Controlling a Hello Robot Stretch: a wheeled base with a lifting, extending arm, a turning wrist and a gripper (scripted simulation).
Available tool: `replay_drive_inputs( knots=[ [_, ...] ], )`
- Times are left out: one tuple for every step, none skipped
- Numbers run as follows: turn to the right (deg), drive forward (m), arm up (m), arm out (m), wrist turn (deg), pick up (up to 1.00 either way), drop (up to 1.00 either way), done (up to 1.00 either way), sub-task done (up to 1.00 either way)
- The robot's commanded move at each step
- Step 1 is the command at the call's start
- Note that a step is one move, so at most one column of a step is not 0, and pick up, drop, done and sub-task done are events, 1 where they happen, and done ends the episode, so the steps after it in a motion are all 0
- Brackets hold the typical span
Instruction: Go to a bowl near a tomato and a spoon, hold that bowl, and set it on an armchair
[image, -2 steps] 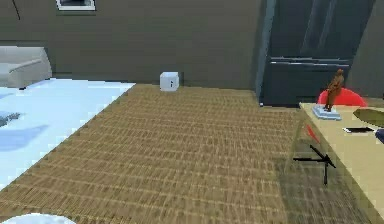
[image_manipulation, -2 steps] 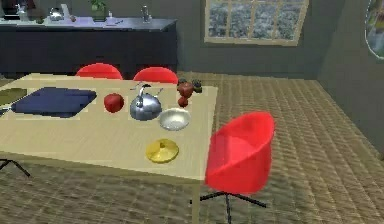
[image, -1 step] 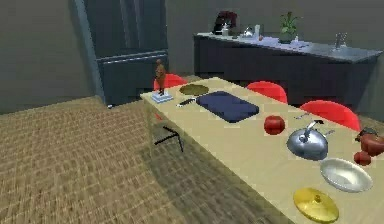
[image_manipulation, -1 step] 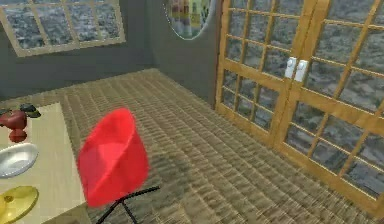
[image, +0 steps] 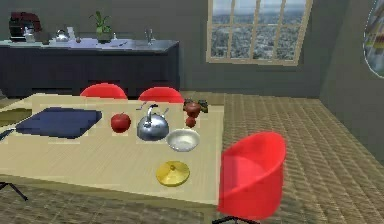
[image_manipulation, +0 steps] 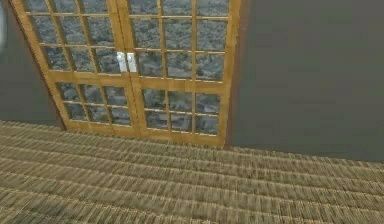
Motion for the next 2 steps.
replay_drive_inputs(
  knots=[
    [0.0, 0.30, 0.00, 0.00, 0.0, 0.00, 0.00, 0.00, 0.00],
    [-45.0, 0.00, 0.00, 0.00, 0.0, 0.00, 0.00, 0.00, 0.00]
  ],
)
